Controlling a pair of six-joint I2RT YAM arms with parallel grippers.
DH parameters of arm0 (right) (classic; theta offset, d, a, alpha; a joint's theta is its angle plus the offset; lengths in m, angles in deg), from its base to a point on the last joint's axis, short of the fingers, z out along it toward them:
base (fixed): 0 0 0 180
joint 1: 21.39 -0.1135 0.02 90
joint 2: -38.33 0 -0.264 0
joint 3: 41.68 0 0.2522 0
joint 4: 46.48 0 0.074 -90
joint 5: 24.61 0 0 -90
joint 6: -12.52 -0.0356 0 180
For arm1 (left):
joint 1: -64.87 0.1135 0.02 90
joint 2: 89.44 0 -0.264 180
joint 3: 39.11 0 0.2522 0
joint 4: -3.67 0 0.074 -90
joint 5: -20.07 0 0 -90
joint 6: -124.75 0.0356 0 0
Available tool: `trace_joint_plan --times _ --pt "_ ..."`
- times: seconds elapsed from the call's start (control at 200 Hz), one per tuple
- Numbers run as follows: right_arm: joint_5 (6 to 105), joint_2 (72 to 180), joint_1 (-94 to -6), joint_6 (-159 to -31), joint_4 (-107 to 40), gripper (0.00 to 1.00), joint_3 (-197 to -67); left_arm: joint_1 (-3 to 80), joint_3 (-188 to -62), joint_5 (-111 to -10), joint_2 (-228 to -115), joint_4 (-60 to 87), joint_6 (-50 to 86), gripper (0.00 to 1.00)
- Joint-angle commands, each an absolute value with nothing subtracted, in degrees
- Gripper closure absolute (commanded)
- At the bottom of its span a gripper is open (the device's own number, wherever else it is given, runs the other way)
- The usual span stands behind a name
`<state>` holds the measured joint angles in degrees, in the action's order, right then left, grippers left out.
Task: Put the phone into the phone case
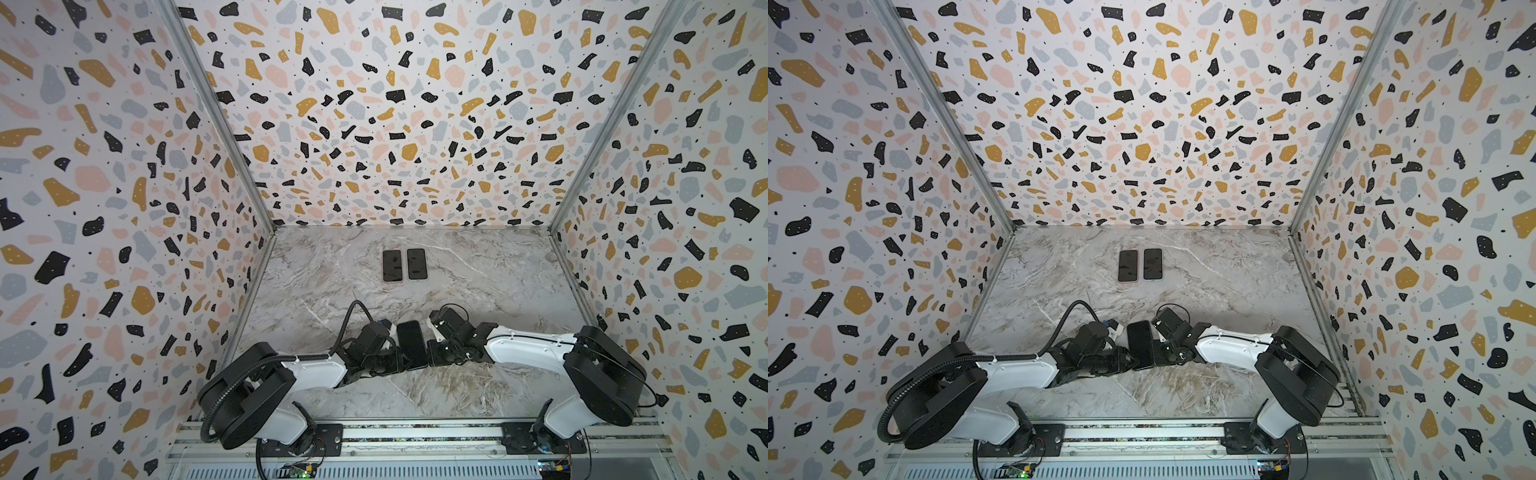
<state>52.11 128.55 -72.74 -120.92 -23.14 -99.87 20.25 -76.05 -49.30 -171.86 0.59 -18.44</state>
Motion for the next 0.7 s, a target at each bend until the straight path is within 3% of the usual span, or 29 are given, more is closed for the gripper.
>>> trace_joint_plan --times 0.0,0.35,0.696 --pt "43.7 134.4 -76.2 -121.7 -29.2 0.93 -98.8 19.5 -74.3 -50.0 -175.2 1.1 -18.3 0.6" --pt "41.5 137.0 -77.1 -122.3 -31.1 0.93 -98.5 19.5 -74.4 -50.0 -173.9 1.3 -18.4 0.6" --pt "50.3 128.6 -73.0 -118.4 -21.5 0.88 -102.2 19.7 -75.4 -53.2 -169.3 12.8 -14.9 0.52"
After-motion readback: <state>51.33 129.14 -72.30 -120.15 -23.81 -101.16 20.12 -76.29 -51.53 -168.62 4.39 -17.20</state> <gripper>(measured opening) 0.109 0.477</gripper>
